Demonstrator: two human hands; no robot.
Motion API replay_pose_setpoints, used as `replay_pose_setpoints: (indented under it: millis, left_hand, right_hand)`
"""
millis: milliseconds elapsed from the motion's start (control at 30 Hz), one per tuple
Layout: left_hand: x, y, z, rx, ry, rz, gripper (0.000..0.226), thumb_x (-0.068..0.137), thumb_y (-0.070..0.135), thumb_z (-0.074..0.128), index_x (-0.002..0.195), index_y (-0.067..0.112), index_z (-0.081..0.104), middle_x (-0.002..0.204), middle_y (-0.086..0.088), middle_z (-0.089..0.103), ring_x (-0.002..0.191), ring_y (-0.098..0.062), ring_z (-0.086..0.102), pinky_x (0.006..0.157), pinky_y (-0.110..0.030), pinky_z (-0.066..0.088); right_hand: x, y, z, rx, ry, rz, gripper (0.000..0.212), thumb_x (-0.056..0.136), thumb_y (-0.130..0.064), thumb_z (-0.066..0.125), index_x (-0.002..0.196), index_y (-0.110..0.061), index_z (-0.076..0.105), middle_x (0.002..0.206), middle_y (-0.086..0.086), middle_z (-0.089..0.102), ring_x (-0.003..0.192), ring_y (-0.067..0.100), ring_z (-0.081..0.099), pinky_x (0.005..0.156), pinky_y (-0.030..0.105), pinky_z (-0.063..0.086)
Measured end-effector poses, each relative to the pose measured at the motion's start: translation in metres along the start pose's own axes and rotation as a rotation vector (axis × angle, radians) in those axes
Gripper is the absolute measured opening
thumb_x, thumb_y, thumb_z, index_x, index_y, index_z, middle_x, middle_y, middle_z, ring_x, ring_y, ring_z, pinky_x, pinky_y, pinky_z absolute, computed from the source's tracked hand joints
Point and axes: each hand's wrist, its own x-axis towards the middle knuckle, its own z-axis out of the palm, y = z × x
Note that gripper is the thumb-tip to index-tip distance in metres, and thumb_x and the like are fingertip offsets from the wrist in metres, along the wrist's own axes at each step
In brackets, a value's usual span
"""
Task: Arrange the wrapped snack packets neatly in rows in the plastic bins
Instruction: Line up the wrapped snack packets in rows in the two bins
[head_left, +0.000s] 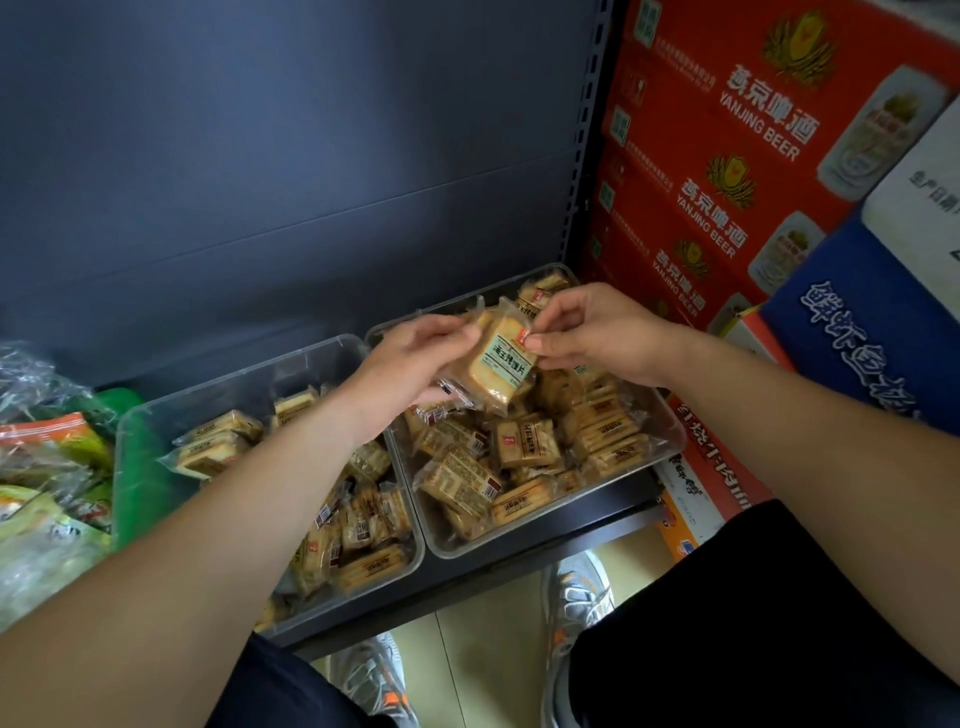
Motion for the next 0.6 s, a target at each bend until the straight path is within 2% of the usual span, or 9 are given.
replay_pose_setpoints:
  millis: [33,100,167,267,300,367,467,600]
  left_hand:
    - [0.0,0.001,0.003,0.037,0.008,-0.002,0.065,0.077,0.049,0.082,0.132,0.021,0.061,0.121,0.0,0.072,0.111,-0.016,0.07,0.099,-0.047,0.055]
    - [0.002,0.001,0.007,0.144,0.044,0.003,0.077,0.066,0.04,0.092,0.133,0.021,0.059,0.12,0.003,0.071,0.108,-0.013,0.07,0.096,-0.042,0.057]
    - [0.003,0.003,0.005,0.256,0.083,0.01,0.067,0.073,0.024,0.09,0.131,0.023,0.058,0.117,0.005,0.069,0.102,-0.011,0.07,0.088,-0.033,0.06]
    - [-0.002,0.001,-0.017,0.405,0.205,0.009,0.062,0.078,0.023,0.086,0.131,0.025,0.055,0.115,0.009,0.065,0.102,-0.01,0.065,0.076,-0.019,0.049]
    - [-0.003,-0.003,-0.026,0.429,0.239,0.007,0.063,0.077,0.024,0.087,0.132,0.023,0.055,0.115,0.008,0.065,0.103,-0.012,0.065,0.077,-0.019,0.047]
    - [-0.008,-0.01,-0.038,0.454,0.262,-0.008,0.067,0.076,0.026,0.088,0.135,0.02,0.055,0.117,0.006,0.066,0.106,-0.014,0.064,0.082,-0.022,0.047]
    - [-0.014,-0.02,-0.044,0.509,0.234,-0.005,0.071,0.076,0.028,0.088,0.137,0.021,0.054,0.12,0.005,0.066,0.108,-0.015,0.063,0.085,-0.023,0.044]
    - [-0.015,-0.025,-0.046,0.548,0.195,0.007,0.074,0.074,0.031,0.089,0.138,0.023,0.053,0.121,0.005,0.066,0.107,-0.015,0.064,0.092,-0.028,0.046]
  right_hand:
    - [0.0,-0.001,0.005,0.009,0.0,0.001,0.013,0.084,-0.002,0.076,0.092,-0.003,0.065,0.094,0.011,0.072,0.084,0.016,0.075,0.071,0.023,0.059]
    - [0.0,-0.001,0.012,-0.025,0.006,-0.003,0.015,0.084,-0.009,0.078,0.091,-0.006,0.065,0.093,0.01,0.073,0.082,0.016,0.075,0.071,0.024,0.06]
    - [0.002,0.005,0.011,-0.174,0.051,-0.013,0.016,0.087,-0.022,0.078,0.091,-0.011,0.066,0.092,0.005,0.073,0.081,0.014,0.073,0.074,0.029,0.061]
    - [0.007,0.025,0.004,-0.589,0.095,-0.018,0.013,0.093,-0.033,0.072,0.096,-0.021,0.069,0.097,-0.005,0.069,0.091,0.012,0.068,0.087,0.036,0.057]
    - [0.009,0.032,0.006,-0.73,0.037,-0.007,0.01,0.094,-0.03,0.071,0.101,-0.023,0.07,0.102,-0.006,0.068,0.098,0.013,0.066,0.091,0.034,0.054]
    - [0.013,0.043,0.017,-0.953,-0.134,0.029,0.022,0.096,-0.024,0.068,0.119,-0.022,0.068,0.115,-0.003,0.067,0.111,0.017,0.063,0.093,0.028,0.049]
    - [0.021,0.052,0.038,-1.223,-0.282,0.051,0.046,0.096,-0.034,0.067,0.139,-0.025,0.056,0.133,0.002,0.059,0.122,0.023,0.056,0.095,0.032,0.047]
    - [0.032,0.068,0.05,-1.486,-0.362,0.062,0.057,0.085,-0.053,0.071,0.134,-0.029,0.054,0.127,0.002,0.064,0.117,0.025,0.058,0.102,0.042,0.042]
